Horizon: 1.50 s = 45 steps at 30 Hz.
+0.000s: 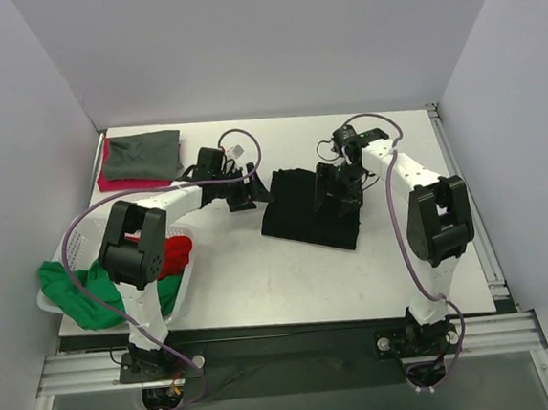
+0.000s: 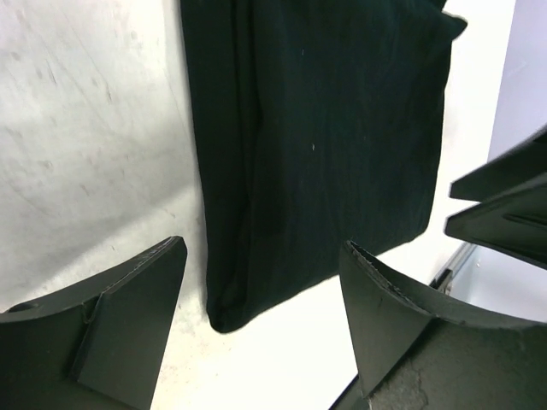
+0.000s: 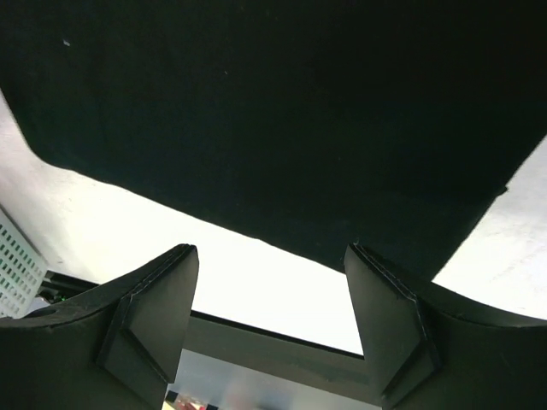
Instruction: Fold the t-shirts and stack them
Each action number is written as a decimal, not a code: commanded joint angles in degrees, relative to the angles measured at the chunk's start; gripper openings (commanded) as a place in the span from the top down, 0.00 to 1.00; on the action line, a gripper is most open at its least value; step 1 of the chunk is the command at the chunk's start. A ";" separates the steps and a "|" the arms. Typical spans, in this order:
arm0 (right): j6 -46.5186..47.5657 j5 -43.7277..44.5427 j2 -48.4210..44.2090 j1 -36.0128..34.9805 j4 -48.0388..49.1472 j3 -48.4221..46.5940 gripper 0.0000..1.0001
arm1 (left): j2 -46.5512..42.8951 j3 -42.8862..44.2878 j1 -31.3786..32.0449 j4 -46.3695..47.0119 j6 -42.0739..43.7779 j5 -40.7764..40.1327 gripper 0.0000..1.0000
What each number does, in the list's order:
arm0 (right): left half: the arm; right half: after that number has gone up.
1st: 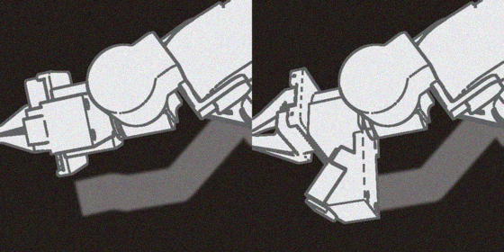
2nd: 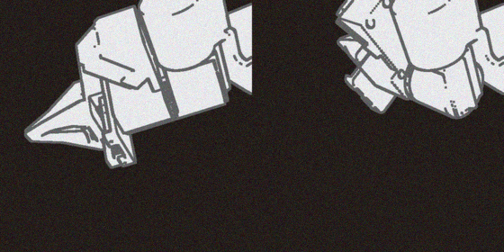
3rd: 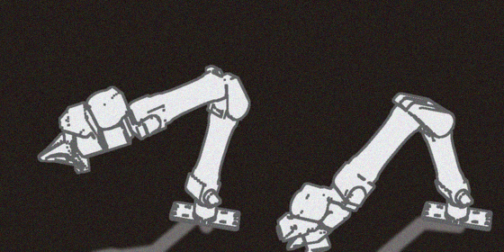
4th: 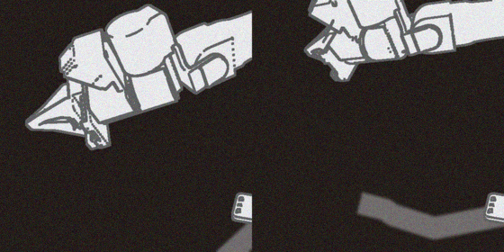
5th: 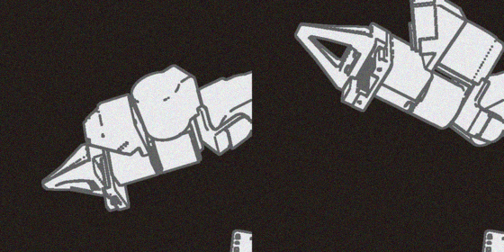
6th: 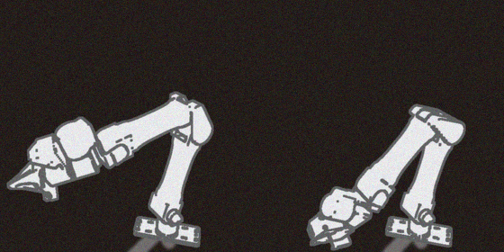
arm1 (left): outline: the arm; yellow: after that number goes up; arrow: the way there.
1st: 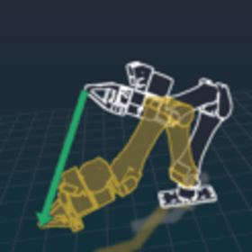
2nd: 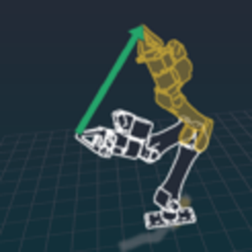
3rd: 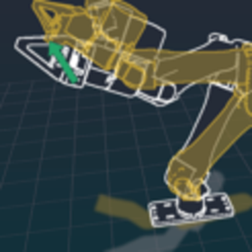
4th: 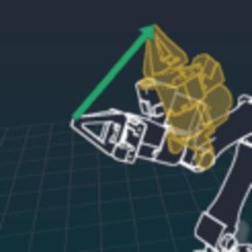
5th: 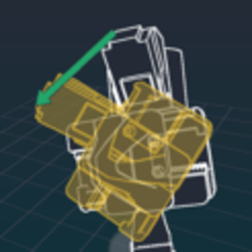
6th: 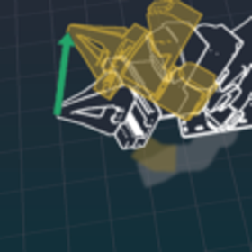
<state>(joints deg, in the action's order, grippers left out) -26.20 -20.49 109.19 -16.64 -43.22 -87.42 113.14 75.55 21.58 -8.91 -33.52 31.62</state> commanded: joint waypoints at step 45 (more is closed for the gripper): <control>-2.81 3.09 7.97 -2.25 5.69 8.84 0.30 | 7.00 -8.66 7.50 16.99 -7.26 -9.03 0.12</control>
<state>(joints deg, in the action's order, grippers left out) -29.12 -18.85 115.92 -18.46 -36.01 -81.47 116.57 68.58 27.38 9.72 -41.36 26.15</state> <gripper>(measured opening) 0.698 0.878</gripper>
